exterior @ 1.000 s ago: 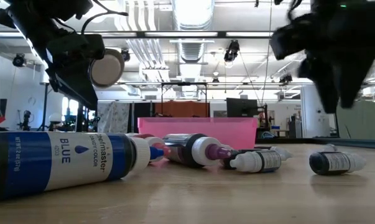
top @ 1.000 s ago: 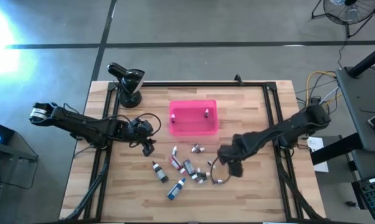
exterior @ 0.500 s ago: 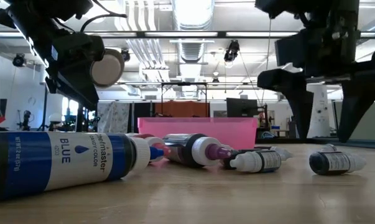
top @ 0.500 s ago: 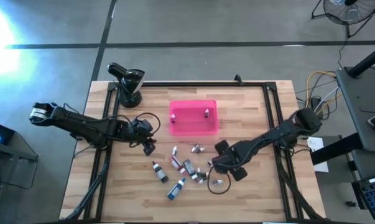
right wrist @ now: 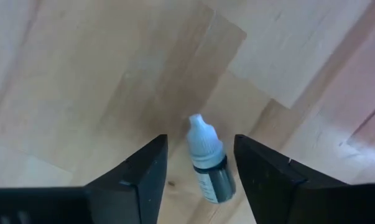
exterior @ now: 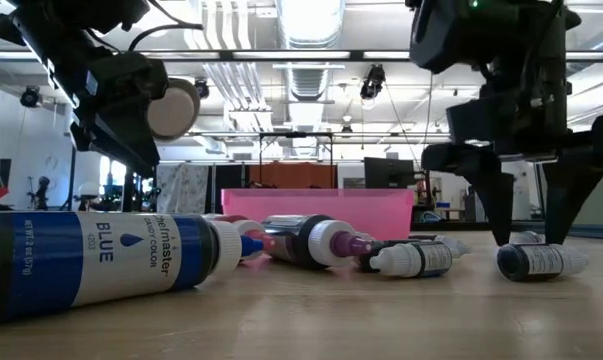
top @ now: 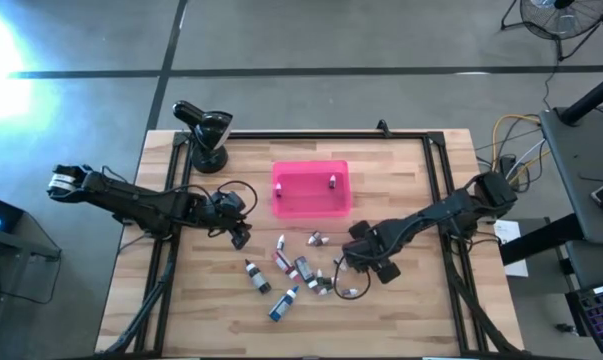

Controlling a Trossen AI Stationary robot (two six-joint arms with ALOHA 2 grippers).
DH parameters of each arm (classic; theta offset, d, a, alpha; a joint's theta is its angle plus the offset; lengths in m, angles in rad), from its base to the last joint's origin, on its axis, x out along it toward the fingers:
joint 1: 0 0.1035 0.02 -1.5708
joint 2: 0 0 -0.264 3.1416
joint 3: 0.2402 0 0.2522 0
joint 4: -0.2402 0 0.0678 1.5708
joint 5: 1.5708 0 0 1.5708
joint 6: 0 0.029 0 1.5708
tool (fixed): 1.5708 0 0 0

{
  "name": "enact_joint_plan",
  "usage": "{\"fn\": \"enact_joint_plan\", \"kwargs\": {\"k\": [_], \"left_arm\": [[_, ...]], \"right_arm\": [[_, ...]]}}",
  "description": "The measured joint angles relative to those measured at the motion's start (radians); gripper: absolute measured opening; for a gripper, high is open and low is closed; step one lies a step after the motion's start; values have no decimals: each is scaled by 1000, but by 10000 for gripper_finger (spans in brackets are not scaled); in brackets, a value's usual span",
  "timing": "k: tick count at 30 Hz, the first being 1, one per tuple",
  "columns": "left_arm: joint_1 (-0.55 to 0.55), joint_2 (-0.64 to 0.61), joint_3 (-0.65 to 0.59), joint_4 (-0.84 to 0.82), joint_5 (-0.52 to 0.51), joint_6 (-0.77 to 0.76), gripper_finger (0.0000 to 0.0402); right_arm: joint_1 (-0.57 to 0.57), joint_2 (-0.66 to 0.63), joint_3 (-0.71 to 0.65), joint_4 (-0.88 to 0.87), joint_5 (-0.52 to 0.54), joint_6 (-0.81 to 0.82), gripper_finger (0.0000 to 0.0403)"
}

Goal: Pick & Place food coloring
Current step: Put the green food coloring bottle into the pink bin

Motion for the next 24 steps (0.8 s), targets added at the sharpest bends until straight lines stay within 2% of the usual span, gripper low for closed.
{"fn": "enact_joint_plan", "kwargs": {"k": [5, 14, 18, 24], "left_arm": [[0, 0, 0, 0, 0, -17, 158], [0, 0, 0, 0, 0, -39, 158], [0, 0, 0, 0, 0, -40, 158], [0, 0, 0, 1, -1, -33, 158]], "right_arm": [[1, 0, -16, 10, 0, 6, 152], [-2, 0, -23, 18, -9, 24, 72], [-26, -6, -21, 24, 0, 138, 54], [-112, -83, 50, 32, 35, 360, 66]]}}
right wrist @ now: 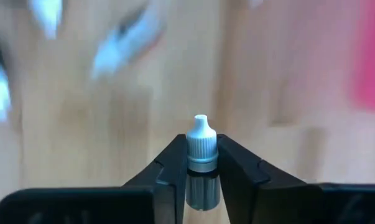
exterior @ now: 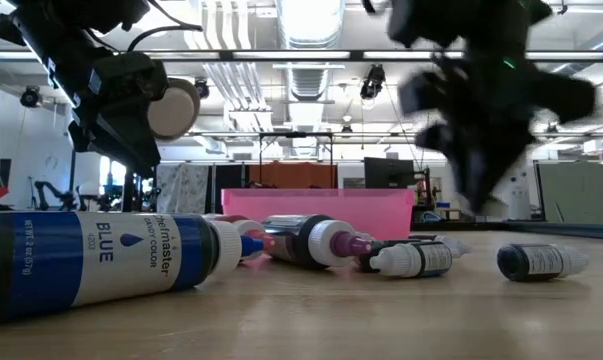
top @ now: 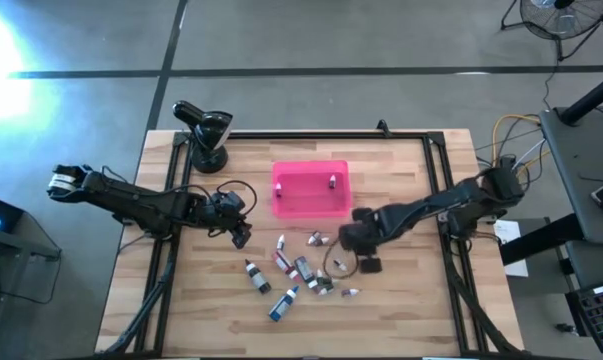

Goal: Pick & Place food coloring
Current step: Put the green food coloring bottle into the pink bin

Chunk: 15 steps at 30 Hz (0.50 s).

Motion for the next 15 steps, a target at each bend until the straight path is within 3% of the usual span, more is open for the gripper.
{"fn": "enact_joint_plan", "kwargs": {"k": [4, 9, 15], "left_arm": [[0, 0, 0, 1, -11, 3, 158], [0, 0, 0, 4, -12, 3, 158], [-2, 0, 0, 4, -5, -10, 158]], "right_arm": [[-100, -77, 71, 63, 102, 59, 68], [-272, -103, 140, 126, 117, 125, 82], [-383, -55, 169, 99, -23, 140, 155]]}}
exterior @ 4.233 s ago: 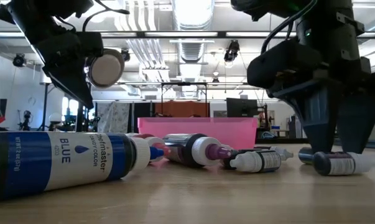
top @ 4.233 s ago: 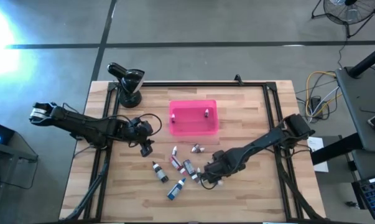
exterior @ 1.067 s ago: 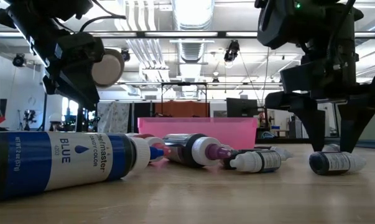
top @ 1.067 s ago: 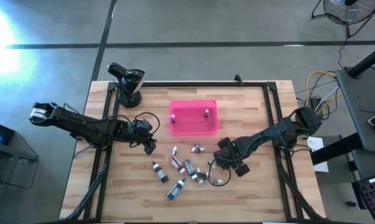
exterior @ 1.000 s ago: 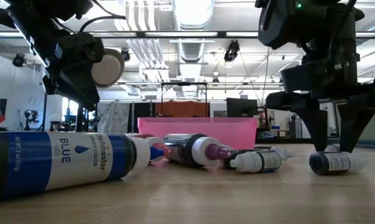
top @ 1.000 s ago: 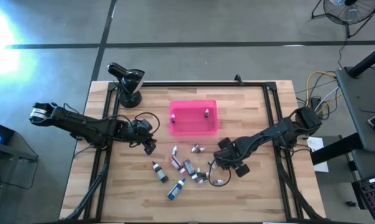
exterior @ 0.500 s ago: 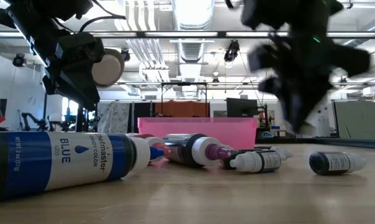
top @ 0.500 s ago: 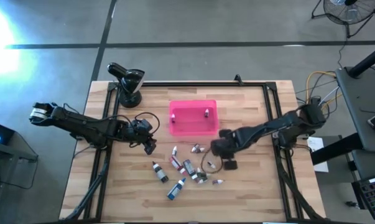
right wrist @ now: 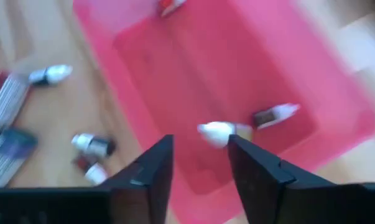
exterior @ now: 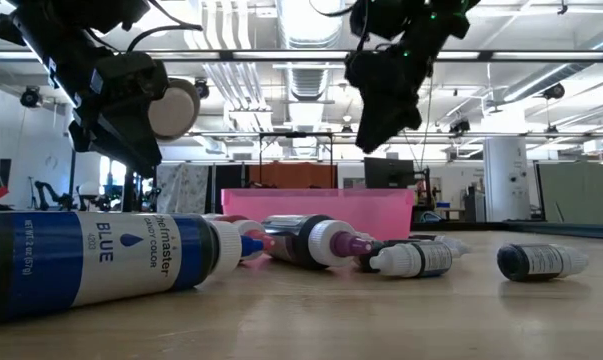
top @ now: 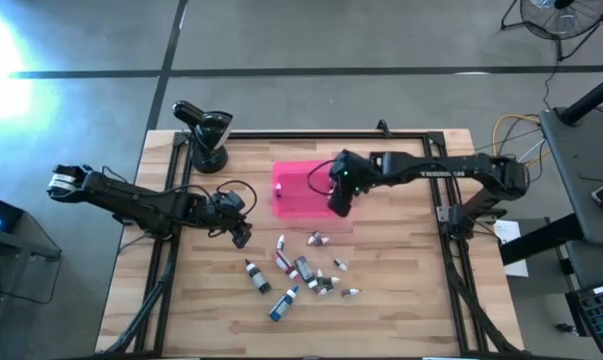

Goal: Pick & Place food coloring
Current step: Put the green food coloring bottle into the pink bin, then put the purple food coloring bottle into the pink bin

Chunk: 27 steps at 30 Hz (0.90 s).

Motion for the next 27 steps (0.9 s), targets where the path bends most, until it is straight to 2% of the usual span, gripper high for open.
{"fn": "enact_joint_plan", "kwargs": {"k": [5, 9, 15, 21, 27], "left_arm": [[-18, 0, 0, 0, 3, -20, 158], [-25, 0, 0, 0, 3, -19, 158], [-25, 0, 0, -1, -5, -4, 158], [-25, 0, -1, -1, -5, 21, 158], [-25, 0, -1, -1, -6, 29, 158]], "right_arm": [[54, 11, -1, -32, -34, -36, 216], [153, 7, -2, -94, -38, -121, 242], [327, 39, -29, -199, -85, -112, 246], [538, 98, -35, -174, -95, -164, 237], [654, 162, -35, -104, -81, -96, 239]]}}
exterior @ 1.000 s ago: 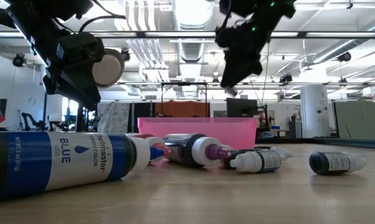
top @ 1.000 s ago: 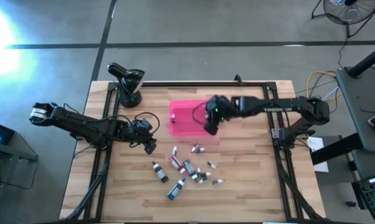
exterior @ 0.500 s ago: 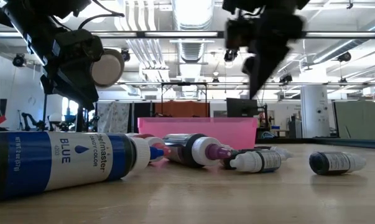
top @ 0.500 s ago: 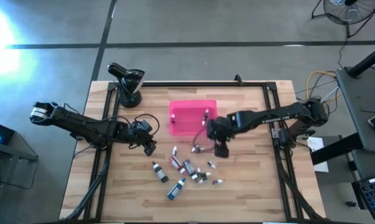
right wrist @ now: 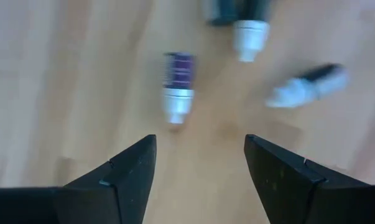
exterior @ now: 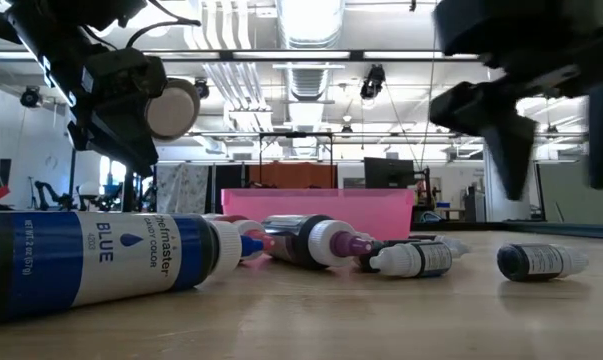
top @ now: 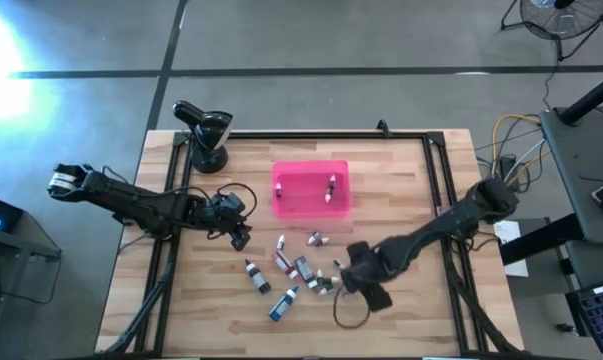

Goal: Pick & Place food coloring
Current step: Put the purple food coloring bottle into the pink bin

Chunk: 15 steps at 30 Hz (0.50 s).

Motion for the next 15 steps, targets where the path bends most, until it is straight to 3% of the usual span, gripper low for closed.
{"fn": "enact_joint_plan", "kwargs": {"k": [15], "left_arm": [[0, 0, 0, -2, 4, 11, 158]], "right_arm": [[60, 125, 1, 117, 35, 198, 232]]}}
